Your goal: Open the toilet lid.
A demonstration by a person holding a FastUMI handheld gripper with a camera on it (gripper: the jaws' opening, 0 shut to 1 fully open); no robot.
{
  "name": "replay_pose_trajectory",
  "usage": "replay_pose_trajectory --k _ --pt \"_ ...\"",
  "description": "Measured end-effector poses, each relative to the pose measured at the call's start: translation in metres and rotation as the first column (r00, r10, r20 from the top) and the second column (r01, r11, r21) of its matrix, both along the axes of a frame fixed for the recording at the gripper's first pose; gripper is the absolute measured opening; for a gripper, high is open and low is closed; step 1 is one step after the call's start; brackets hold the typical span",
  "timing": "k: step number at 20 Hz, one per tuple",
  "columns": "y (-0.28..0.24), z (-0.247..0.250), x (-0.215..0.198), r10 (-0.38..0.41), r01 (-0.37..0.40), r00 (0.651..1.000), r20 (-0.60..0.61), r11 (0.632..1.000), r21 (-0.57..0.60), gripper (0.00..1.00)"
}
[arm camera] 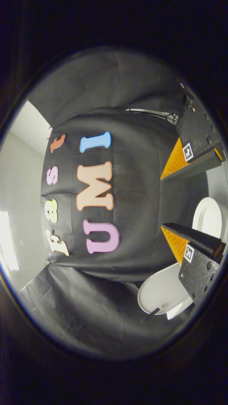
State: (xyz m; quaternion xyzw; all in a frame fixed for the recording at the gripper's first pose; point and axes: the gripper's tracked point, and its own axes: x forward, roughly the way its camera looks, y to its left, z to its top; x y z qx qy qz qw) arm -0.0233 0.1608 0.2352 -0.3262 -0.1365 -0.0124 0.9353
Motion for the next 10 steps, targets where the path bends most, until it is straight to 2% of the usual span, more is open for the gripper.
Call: replay_pose_trajectory --k 3,7,10 --pt "-0.018 -0.006 -0.008 -0.022 0.023 0.999 -0.03 1.0 0.017 0.78" --pt "-0.031 -0.03 -0.011 0.026 -0.014 0.987 -0.157 0.997 0.078 0.75" --pt "-0.046 -0.039 -0.007 0.016 0.007 0.978 -0.209 0.994 0.107 0.7"
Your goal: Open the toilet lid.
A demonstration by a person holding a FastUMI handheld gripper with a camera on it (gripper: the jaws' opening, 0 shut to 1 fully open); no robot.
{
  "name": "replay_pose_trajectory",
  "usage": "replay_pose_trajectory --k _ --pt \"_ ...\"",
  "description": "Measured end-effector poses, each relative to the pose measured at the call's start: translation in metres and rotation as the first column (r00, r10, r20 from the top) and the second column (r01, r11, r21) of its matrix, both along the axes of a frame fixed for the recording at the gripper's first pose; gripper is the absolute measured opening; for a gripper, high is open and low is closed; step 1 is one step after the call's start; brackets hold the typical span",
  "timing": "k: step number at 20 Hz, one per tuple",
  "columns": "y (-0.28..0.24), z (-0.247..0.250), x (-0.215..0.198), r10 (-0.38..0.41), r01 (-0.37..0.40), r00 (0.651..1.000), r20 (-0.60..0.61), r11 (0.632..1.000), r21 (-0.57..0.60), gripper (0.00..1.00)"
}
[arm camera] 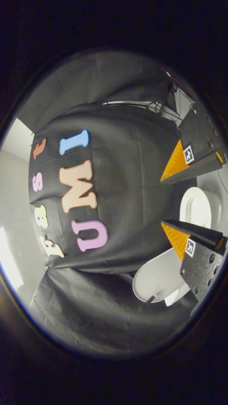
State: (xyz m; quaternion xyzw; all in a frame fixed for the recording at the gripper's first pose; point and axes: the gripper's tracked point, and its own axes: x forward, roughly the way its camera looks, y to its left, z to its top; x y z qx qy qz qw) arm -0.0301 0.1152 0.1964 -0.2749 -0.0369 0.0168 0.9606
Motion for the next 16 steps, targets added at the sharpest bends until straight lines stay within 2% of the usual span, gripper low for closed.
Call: replay_pose_trajectory --k 3,16 --pt "-0.005 -0.007 0.003 0.023 -0.022 0.999 -0.031 1.0 0.021 0.65" --pt "-0.036 0.007 0.016 0.036 -0.034 0.999 -0.015 0.995 0.09 0.61"
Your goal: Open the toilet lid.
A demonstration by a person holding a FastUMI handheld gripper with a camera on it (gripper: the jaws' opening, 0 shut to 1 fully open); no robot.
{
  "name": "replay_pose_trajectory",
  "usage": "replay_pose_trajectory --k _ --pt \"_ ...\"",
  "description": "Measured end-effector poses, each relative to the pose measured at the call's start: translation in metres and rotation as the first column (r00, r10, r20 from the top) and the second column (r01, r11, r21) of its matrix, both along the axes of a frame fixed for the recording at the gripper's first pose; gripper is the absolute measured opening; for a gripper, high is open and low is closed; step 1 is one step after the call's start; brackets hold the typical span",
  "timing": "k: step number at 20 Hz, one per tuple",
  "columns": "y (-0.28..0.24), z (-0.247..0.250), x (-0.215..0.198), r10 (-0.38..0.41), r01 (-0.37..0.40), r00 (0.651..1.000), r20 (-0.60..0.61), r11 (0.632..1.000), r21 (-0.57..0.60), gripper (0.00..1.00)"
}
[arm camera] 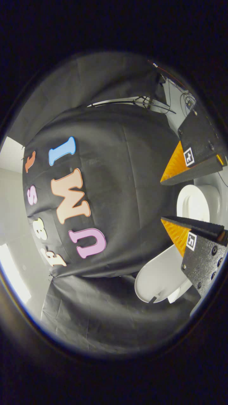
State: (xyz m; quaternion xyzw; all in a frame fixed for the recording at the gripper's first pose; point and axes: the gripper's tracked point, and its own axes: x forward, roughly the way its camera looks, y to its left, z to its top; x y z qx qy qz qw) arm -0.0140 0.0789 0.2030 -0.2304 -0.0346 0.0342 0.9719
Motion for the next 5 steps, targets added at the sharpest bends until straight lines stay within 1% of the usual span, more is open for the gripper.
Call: replay_pose_trajectory --k 5 --pt "-0.018 0.016 0.005 0.015 -0.015 1.0 -0.001 1.0 0.021 0.6"
